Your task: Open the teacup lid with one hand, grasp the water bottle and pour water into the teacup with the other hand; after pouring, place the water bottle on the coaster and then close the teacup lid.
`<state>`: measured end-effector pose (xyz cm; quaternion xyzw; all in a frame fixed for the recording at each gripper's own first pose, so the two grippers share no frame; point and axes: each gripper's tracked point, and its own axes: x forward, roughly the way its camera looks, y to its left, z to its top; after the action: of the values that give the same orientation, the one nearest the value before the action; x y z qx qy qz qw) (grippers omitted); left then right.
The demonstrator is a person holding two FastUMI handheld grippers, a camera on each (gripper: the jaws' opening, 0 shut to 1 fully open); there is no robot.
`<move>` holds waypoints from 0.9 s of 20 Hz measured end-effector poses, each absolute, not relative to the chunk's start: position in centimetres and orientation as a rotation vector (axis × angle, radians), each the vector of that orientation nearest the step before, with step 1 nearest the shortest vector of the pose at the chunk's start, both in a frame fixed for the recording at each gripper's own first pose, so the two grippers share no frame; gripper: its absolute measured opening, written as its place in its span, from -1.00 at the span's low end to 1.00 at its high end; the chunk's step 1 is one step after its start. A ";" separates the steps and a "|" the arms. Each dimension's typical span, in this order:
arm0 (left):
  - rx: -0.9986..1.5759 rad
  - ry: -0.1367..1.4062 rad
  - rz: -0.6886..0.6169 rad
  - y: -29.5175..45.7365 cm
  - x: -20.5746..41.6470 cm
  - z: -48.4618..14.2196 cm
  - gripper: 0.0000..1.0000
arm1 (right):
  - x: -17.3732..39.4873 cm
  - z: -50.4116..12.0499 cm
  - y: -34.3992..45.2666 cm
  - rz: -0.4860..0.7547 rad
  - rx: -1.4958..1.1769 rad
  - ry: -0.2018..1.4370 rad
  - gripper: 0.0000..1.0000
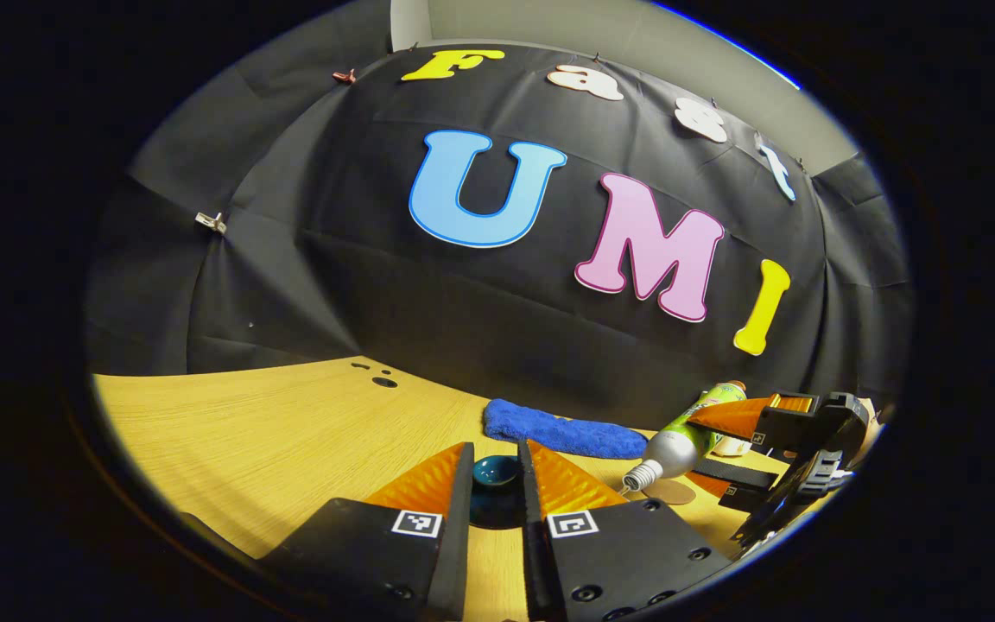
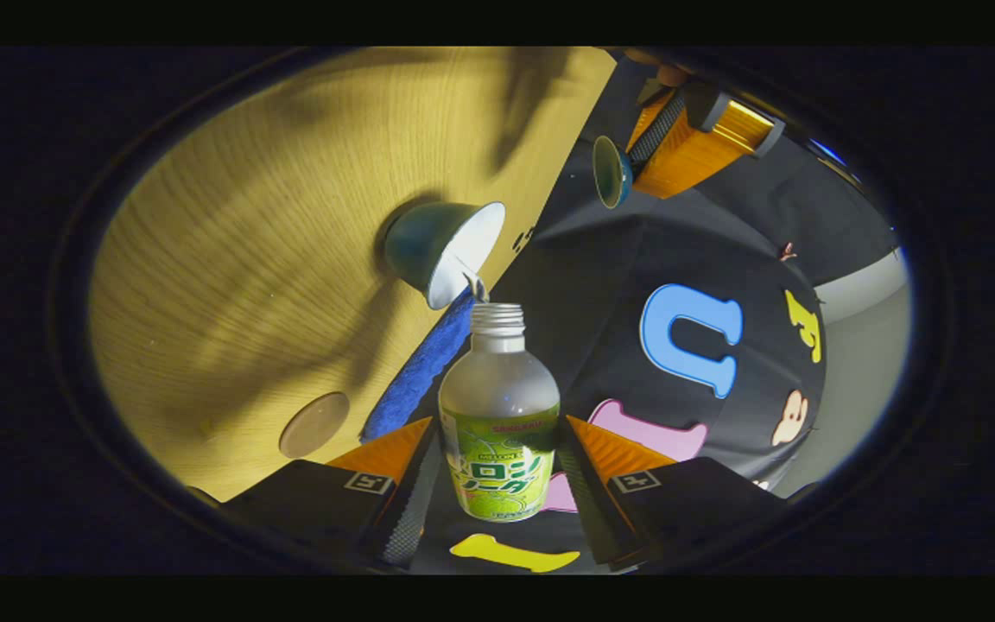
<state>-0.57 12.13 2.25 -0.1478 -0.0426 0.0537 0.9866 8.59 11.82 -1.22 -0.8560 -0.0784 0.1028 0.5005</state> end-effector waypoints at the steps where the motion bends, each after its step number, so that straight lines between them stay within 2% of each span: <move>1: -0.297 -0.085 0.109 12.2 -0.6 2.2 -0.40 | 8.5 -1.1 11.9 0.246 -2.081 -0.202 0.53; 2: -0.298 -0.085 0.109 12.1 -0.5 2.1 -0.40 | 8.4 -0.9 12.0 0.240 -2.094 -0.219 0.45; 4: -0.297 -0.083 0.108 12.1 -0.5 2.1 -0.46 | 8.5 0.8 13.0 0.212 -2.125 -0.272 0.52; 7: -0.300 -0.085 0.108 12.1 -0.6 2.2 -0.40 | 9.0 2.3 13.7 0.188 -2.147 -0.339 0.52; 15: -0.316 -0.087 0.107 12.3 -0.6 2.2 -0.40 | 9.3 2.8 14.1 0.181 -2.216 -0.371 0.52; 17: -0.315 -0.087 0.106 12.2 -0.6 2.2 -0.40 | 9.3 2.9 14.2 0.187 -2.234 -0.377 0.45; 18: -0.314 -0.086 0.106 12.2 -0.6 2.2 -0.40 | 9.3 3.0 14.2 0.192 -2.238 -0.379 0.53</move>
<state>-0.58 12.24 2.22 -0.1563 -0.0430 0.0528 0.9854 9.29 14.24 2.97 -0.8924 -0.1511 0.0765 0.4183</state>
